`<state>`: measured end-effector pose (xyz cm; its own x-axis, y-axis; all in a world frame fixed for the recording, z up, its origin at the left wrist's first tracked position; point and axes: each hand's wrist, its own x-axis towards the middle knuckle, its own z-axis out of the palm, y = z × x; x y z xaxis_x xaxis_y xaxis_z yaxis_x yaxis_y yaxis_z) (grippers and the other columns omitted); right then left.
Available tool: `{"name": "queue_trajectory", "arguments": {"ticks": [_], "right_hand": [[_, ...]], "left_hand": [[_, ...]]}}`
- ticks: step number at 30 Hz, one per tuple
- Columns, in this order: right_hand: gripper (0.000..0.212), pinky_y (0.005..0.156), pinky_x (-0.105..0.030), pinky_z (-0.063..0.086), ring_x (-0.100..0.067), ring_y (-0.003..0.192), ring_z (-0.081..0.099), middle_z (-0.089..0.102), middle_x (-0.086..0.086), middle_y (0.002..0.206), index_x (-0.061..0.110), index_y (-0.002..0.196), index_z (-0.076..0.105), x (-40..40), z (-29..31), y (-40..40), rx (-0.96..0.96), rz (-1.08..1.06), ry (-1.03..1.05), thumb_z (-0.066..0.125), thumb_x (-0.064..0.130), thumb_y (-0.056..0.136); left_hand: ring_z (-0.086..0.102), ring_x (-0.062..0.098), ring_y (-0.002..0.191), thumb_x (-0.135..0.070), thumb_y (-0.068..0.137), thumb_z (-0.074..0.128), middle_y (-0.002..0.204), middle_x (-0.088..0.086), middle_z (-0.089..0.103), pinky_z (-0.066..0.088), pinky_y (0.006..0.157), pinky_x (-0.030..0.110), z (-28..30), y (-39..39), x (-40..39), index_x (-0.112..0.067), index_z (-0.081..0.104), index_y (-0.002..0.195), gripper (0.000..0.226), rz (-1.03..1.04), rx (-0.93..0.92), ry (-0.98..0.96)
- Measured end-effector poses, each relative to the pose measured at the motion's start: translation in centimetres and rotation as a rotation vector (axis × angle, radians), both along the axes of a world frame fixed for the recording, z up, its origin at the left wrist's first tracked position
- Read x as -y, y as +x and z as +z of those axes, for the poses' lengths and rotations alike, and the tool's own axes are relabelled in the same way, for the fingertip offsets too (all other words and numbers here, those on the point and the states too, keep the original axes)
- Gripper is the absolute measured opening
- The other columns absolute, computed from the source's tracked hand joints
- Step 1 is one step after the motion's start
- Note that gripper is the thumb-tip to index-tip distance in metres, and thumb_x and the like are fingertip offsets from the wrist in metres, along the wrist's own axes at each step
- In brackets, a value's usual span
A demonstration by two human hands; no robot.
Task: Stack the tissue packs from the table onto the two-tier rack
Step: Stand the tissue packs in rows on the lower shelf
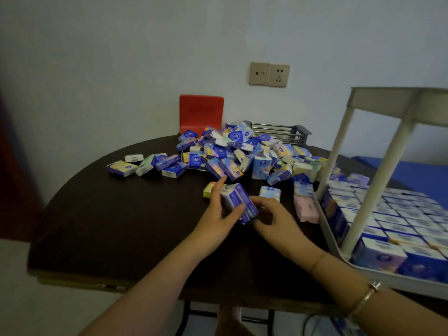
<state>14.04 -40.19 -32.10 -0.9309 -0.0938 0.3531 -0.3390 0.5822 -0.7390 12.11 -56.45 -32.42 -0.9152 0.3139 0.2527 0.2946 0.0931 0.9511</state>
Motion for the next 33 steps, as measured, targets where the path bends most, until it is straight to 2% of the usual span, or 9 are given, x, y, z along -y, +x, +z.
{"name": "queue_trajectory", "arguments": {"ticks": [2, 5, 8, 12, 15, 18, 22, 26, 33], "right_hand": [[0.061, 0.095, -0.011, 0.041, -0.006, 0.108, 0.052, 0.055, -0.001, 0.119, 0.028, 0.119, 0.054, 0.0, 0.1, 0.3, 0.046, 0.057, -0.03, 0.051, -0.014, 0.075], [0.062, 0.092, -0.003, 0.032, -0.006, 0.11, 0.046, 0.055, -0.002, 0.118, 0.023, 0.121, 0.059, -0.3, 0.1, 0.0, 0.038, 0.038, 0.073, 0.048, -0.015, 0.074], [0.049, 0.097, -0.018, 0.029, -0.017, 0.12, 0.04, 0.048, -0.003, 0.125, 0.028, 0.129, 0.053, -1.0, 0.0, -1.4, -0.084, -0.137, 0.201, 0.051, 0.004, 0.086], [0.058, 0.115, -0.042, 0.018, -0.03, 0.143, 0.015, 0.016, -0.009, 0.157, 0.036, 0.148, 0.017, -2.3, -0.1, -3.8, 0.117, -0.306, 0.445, 0.041, 0.043, 0.096], [0.055, 0.113, -0.042, 0.025, -0.03, 0.14, 0.025, 0.017, -0.01, 0.156, 0.029, 0.144, 0.031, -2.1, -0.4, -3.6, 0.24, -0.286, 0.545, 0.038, 0.052, 0.095], [0.032, 0.093, -0.036, 0.046, -0.022, 0.111, 0.052, 0.044, -0.006, 0.129, 0.02, 0.112, 0.046, -1.7, -0.1, -1.8, 0.09, -0.254, 0.432, 0.056, 0.041, 0.09], [0.03, 0.079, -0.029, 0.041, -0.02, 0.097, 0.047, 0.041, -0.004, 0.108, 0.018, 0.096, 0.038, -1.8, 0.3, 0.4, 0.016, -0.278, 0.434, 0.065, 0.016, 0.081], [0.044, 0.074, -0.014, 0.032, -0.015, 0.103, 0.041, 0.038, -0.005, 0.112, 0.014, 0.107, 0.036, -1.8, 1.1, 2.5, 0.059, -0.206, 0.17, 0.066, 0.006, 0.076], [0.043, 0.077, -0.01, 0.051, 0.012, 0.093, 0.059, 0.052, 0.009, 0.115, 0.014, 0.123, 0.041, -2.2, 5.7, 8.4, 0.046, 0.055, -0.41, 0.059, 0.0, 0.087]], "left_hand": [[0.047, -0.006, 0.118, -0.028, 0.091, 0.06, 0.121, -0.041, 0.031, 0.04, 0.099, 0.017, -0.1, 0.1, 0.0, -0.039, 0.019, 0.145, 0.069, 0.007, -0.056, -0.037], [0.048, -0.005, 0.113, -0.026, 0.089, 0.063, 0.116, -0.038, 0.036, 0.044, 0.095, 0.016, -0.5, -0.1, -0.1, -0.043, 0.036, 0.128, 0.051, 0.079, -0.114, -0.064], [0.049, 0.009, 0.118, -0.031, 0.086, 0.067, 0.122, -0.023, 0.047, 0.045, 0.101, 0.038, -1.1, -0.4, 0.0, -0.053, 0.041, 0.117, 0.047, 0.105, -0.128, -0.11], [0.048, 0.005, 0.122, -0.025, 0.086, 0.068, 0.135, -0.012, 0.044, 0.045, 0.103, 0.036, -0.9, -0.1, -0.1, -0.052, 0.039, 0.12, 0.052, 0.064, -0.099, -0.077], [0.036, 0.002, 0.132, -0.023, 0.084, 0.07, 0.148, -0.014, 0.033, 0.038, 0.108, 0.033, -0.9, -0.1, 0.0, -0.052, 0.031, 0.135, 0.07, 0.019, -0.091, -0.091], [0.034, 0.004, 0.136, -0.02, 0.079, 0.075, 0.151, -0.014, 0.031, 0.036, 0.11, 0.035, -1.1, -0.4, 0.1, -0.051, 0.019, 0.142, 0.09, 0.026, -0.061, -0.096], [0.048, 0.008, 0.125, -0.024, 0.073, 0.08, 0.139, -0.006, 0.049, 0.043, 0.103, 0.03, -0.9, -0.4, 0.0, -0.026, 0.03, 0.143, 0.085, 0.096, -0.02, -0.178], [0.053, 0.006, 0.119, -0.021, 0.073, 0.08, 0.129, -0.008, 0.055, 0.046, 0.096, 0.023, -0.5, 0.5, 0.3, -0.025, 0.046, 0.13, 0.067, 0.073, -0.022, -0.176], [0.061, 0.003, 0.109, -0.02, 0.076, 0.077, 0.12, -0.012, 0.062, 0.051, 0.086, 0.018, 2.2, 6.0, -0.7, -0.034, 0.048, 0.122, 0.057, -0.067, -0.038, -0.04]]}}
